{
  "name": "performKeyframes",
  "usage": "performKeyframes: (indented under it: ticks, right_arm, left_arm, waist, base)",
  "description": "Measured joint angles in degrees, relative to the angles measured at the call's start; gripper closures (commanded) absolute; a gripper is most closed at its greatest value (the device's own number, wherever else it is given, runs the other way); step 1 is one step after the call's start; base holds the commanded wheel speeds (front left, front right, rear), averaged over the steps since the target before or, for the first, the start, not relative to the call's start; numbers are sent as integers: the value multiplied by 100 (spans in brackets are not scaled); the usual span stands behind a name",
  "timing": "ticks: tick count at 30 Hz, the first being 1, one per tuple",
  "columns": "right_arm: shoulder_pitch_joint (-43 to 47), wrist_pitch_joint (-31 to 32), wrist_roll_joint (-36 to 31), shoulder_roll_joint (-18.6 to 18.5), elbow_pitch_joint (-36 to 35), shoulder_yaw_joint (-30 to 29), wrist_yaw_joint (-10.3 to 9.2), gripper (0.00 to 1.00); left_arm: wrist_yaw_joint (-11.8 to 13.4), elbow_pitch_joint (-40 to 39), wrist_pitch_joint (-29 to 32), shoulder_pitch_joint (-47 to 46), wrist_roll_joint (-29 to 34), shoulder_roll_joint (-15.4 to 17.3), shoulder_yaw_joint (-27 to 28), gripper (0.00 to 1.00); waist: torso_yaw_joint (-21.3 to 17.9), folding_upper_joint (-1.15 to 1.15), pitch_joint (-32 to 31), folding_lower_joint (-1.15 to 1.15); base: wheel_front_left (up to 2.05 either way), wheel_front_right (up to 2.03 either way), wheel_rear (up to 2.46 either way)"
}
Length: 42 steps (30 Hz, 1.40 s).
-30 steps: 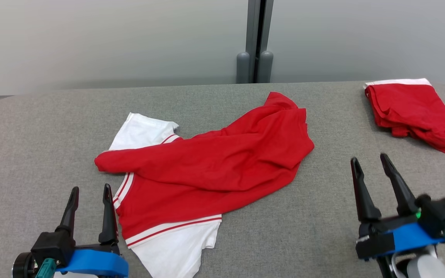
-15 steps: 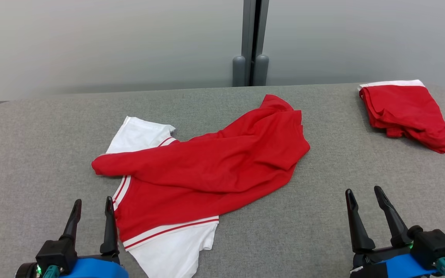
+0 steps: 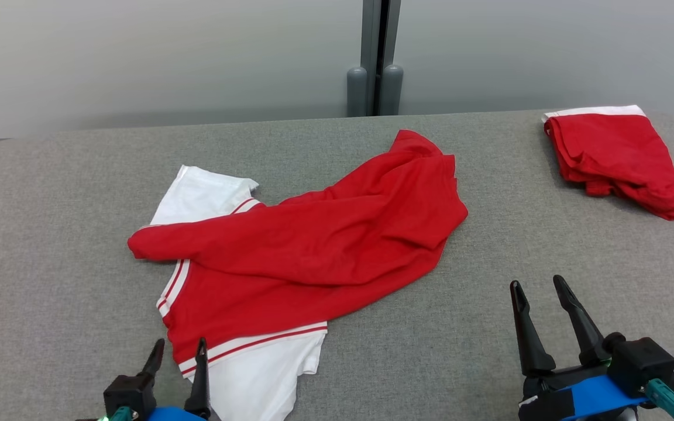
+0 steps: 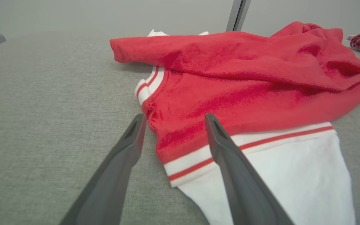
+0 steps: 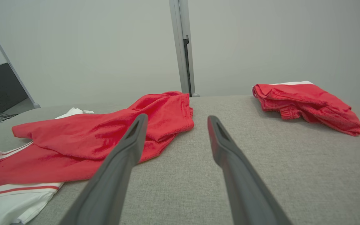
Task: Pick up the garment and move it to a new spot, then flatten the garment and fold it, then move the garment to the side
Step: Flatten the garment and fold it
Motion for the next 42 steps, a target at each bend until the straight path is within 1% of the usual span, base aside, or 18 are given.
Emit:
performKeyframes:
  ticks: [3, 8, 20, 23, 26, 27, 28, 29, 30, 37, 42]
  right_arm:
    - [-24, 0, 2, 5, 36, 13, 0, 0]
    - [-54, 0, 18, 11, 69, 16, 0, 0]
    - [-108, 0, 27, 14, 116, 38, 0, 0]
    - [-112, 0, 46, 15, 122, 62, -1, 0]
    - [-116, 0, 74, 15, 122, 62, 0, 0]
    - [-116, 0, 90, 15, 124, 57, -1, 0]
    - [-116, 0, 92, 15, 132, 57, 0, 0]
    - [-116, 0, 96, 15, 137, 59, -1, 0]
    - [-117, 0, 98, 15, 143, 63, 0, 0]
    - [-110, 0, 127, 19, 169, 22, -1, 0]
    - [-41, 0, 147, 21, 197, 14, 0, 0]
  left_arm:
    - [-1, 371, 0, -74, -74, 1, -190, 0]
    - [-2, 861, -8, -219, -207, 35, -323, 0]
    - [3, 1312, -56, -448, -226, 46, -220, 0]
    - [96, 1326, -56, -459, -148, 33, -216, 0]
    - [103, 1475, -77, -494, -147, 24, -237, 0]
    - [101, 1549, -87, -530, -148, 26, -271, 6]
    - [93, 1622, -109, -558, -164, 24, -305, 56]
    - [81, 1700, -112, -605, -190, 22, -337, 76]
    - [76, 1753, -114, -643, -202, 21, -357, 100]
    - [26, 1716, -53, -744, -254, -25, -367, 100]
    - [34, 1265, -19, -579, -337, 137, -92, 100]
  waist:
    - [-29, 0, 57, 0]
    - [-61, 0, 134, 0]
    - [-55, -1, 197, -1]
    - [-64, -1, 202, 0]
    - [-66, -1, 215, -1]
    - [-64, -1, 218, 0]
    - [-61, -1, 223, -1]
    - [-59, -1, 226, -1]
    - [-56, -1, 228, -1]
    - [57, -1, 161, 0]
    - [230, 0, 48, 1]
  base:
    - [0, 0, 0]
    - [0, 0, 0]
    - [0, 0, 0]
    - [0, 0, 0]
    - [0, 0, 0]
    - [0, 0, 0]
    - [0, 0, 0]
    - [0, 0, 0]
    - [0, 0, 0]
    - [0, 0, 0]
    - [0, 0, 0]
